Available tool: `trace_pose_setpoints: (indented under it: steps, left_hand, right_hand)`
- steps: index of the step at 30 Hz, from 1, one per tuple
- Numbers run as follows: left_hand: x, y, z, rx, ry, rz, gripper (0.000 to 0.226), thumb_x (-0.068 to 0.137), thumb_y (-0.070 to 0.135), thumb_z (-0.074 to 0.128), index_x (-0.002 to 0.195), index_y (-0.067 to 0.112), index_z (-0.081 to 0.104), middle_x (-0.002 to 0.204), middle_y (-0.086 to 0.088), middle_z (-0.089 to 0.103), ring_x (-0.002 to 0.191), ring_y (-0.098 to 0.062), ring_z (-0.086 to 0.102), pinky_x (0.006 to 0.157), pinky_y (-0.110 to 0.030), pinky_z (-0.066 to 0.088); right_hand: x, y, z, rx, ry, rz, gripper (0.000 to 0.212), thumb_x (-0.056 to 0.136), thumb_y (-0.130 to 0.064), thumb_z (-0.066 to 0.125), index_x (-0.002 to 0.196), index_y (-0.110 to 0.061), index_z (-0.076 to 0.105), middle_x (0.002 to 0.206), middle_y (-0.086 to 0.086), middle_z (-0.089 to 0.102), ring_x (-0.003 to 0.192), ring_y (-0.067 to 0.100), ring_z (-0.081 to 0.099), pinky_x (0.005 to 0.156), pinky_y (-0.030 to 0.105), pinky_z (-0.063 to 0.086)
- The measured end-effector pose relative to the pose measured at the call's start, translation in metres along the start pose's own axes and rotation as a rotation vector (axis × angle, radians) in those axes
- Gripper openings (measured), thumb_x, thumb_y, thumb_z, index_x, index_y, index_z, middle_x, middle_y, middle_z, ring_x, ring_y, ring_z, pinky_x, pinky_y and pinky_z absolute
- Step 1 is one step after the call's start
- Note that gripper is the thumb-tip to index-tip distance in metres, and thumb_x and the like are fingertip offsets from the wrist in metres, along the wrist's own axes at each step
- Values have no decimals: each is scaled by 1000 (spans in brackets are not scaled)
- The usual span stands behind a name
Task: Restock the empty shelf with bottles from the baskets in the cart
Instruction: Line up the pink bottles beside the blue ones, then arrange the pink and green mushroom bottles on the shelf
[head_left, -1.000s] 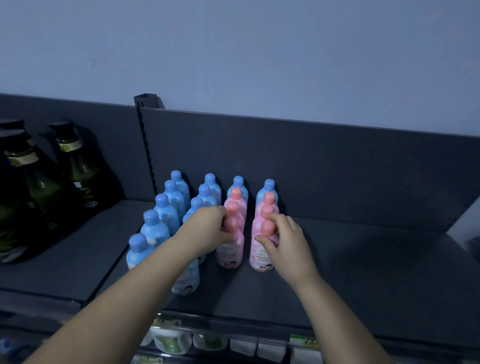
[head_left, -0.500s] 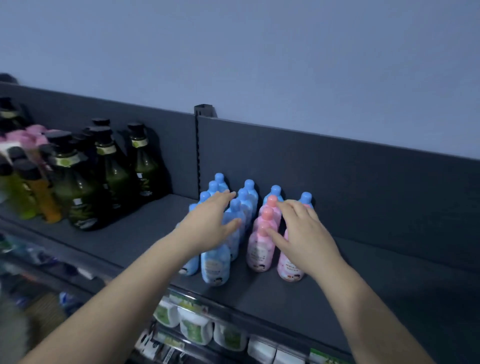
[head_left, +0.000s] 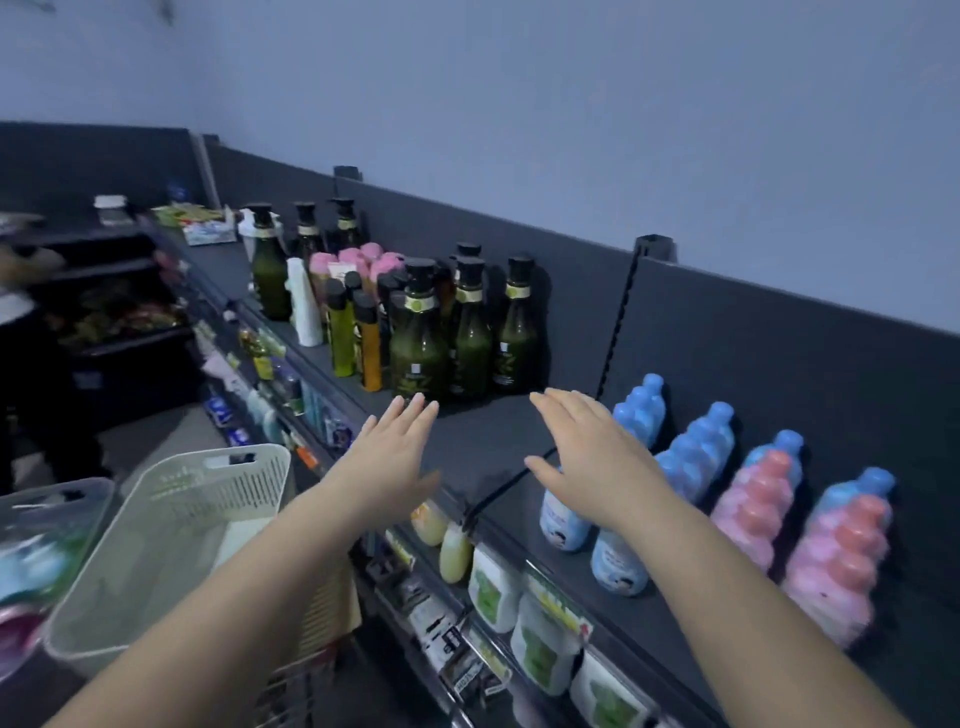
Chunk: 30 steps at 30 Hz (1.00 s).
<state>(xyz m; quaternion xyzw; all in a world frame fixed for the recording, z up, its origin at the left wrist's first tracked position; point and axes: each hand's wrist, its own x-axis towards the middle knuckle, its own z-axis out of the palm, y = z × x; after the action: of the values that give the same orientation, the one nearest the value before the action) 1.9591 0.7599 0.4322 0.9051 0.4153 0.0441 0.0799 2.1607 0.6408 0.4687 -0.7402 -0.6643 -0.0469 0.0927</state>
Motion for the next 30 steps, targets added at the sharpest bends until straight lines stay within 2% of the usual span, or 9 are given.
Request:
trace_pose_setpoints:
  steps: [4,9,14,21,30]
  left_hand:
    - [-21,-50,0,7,47,-92,80,97,42,46,157,21,-4,164,1,-10,151,-20,-11,122,-43,0]
    - [-53,-129,-1,25,20,-197,82,97,42,47,156,19,-5,164,-2,-11,151,-23,-11,123,-43,0]
    - [-94,-225,1,59,2,-301,83,96,41,47,156,18,-4,164,-4,-8,151,-24,-7,123,-45,4]
    - [-150,-349,14,45,-8,-426,85,92,38,49,156,21,-5,164,-2,-8,151,-21,-8,123,-45,0]
    - [-205,-431,36,-37,-52,-609,90,95,45,53,156,19,-8,163,-3,-14,151,-23,-10,123,-44,0]
  right_hand:
    - [26,-46,18,25,-67,-77,73,99,-45,48,157,-19,12,163,-2,15,151,20,11,122,35,16]
    - [60,-116,47,68,-131,-155,75,99,-43,50,158,-19,9,164,-3,12,151,19,9,120,35,17]
    - [96,-205,79,120,-187,-232,74,97,-42,52,157,-19,14,162,-2,18,150,19,13,121,37,21]
    - [134,-323,124,152,-210,-342,67,93,-36,58,150,-19,26,153,0,33,142,21,27,116,36,27]
    - [174,-412,177,201,-338,-453,73,95,-39,56,155,-21,18,160,-5,22,147,16,19,117,36,26]
